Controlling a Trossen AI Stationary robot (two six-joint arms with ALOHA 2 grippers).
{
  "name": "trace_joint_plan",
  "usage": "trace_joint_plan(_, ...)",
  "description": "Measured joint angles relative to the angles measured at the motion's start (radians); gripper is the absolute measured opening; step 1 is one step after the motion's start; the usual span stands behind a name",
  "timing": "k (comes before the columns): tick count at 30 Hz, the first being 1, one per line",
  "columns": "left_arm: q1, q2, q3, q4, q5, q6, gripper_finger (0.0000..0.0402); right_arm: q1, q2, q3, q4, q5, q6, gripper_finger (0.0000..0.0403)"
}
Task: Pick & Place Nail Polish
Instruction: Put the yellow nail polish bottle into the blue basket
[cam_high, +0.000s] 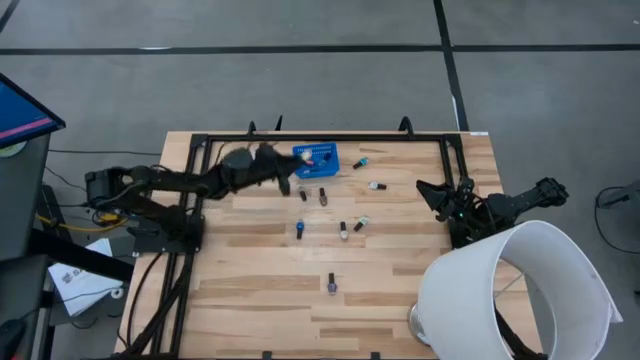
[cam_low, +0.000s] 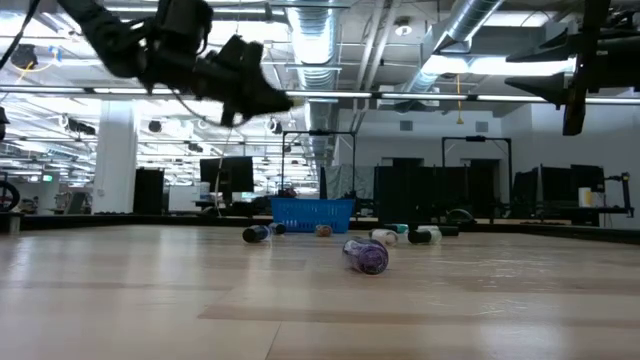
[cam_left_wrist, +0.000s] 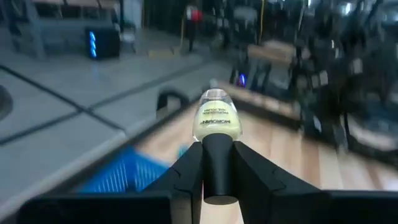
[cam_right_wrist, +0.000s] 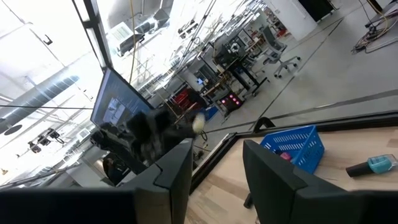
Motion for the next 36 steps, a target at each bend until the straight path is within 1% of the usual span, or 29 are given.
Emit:
trace_joint_plan(3,0.064,-0.001,0.049,0.002,0.031,0.021,0.0063,0.0,0.0,0.0,0.0,0.0,0.0,0.0133)
trace_joint_plan(6,0.123,0.016,0.072,0.001,0.049,0.027,0.0057,0.0,0.0,0.0,0.0,0.0,0.0,0.0134)
trace_joint_plan(9,0.172,0.045,0.088,0.0,0.093,0.024,0.0056,0.0,0.0,0.0,0.0,0.0,0.0,0.0134)
trace_joint_plan(12,0.208,0.094,0.113,0.0,0.145,-0.017,0.0056,0.0,0.0,0.0,0.0,0.0,0.0,0.0134)
trace_joint_plan(16,0.23,0.194,0.162,-0.017,0.205,-0.031,0.0056,0.0,0.0,0.0,0.0,0.0,0.0,0.0134)
trace_joint_plan(19,0.233,0.277,0.236,-0.12,0.231,-0.022,0.0056,0.0,0.0,0.0,0.0,0.0,0.0,0.0134)
trace_joint_plan(22,0.233,0.359,0.32,-0.275,0.269,0.042,0.0056,0.0,0.0,0.0,0.0,0.0,0.0,0.0134)
trace_joint_plan(26,0.229,0.441,0.418,-0.462,0.27,0.129,0.0056,0.0,0.0,0.0,0.001,0.0,0.0,0.0134)
trace_joint_plan(28,0.229,0.469,0.444,-0.521,0.263,0.166,0.0056,0.0,0.0,0.0,0.0,-0.001,0.0,0.0134)
trace_joint_plan(32,0.227,0.503,0.456,-0.547,0.247,0.234,0.0056,0.0,0.0,0.0,0.001,0.0,0.0,0.0134)
trace_joint_plan(36,0.227,0.523,0.457,-0.564,0.215,0.264,0.0056,-0.001,0.0,0.0,0.001,-0.001,0.0,0.0134)
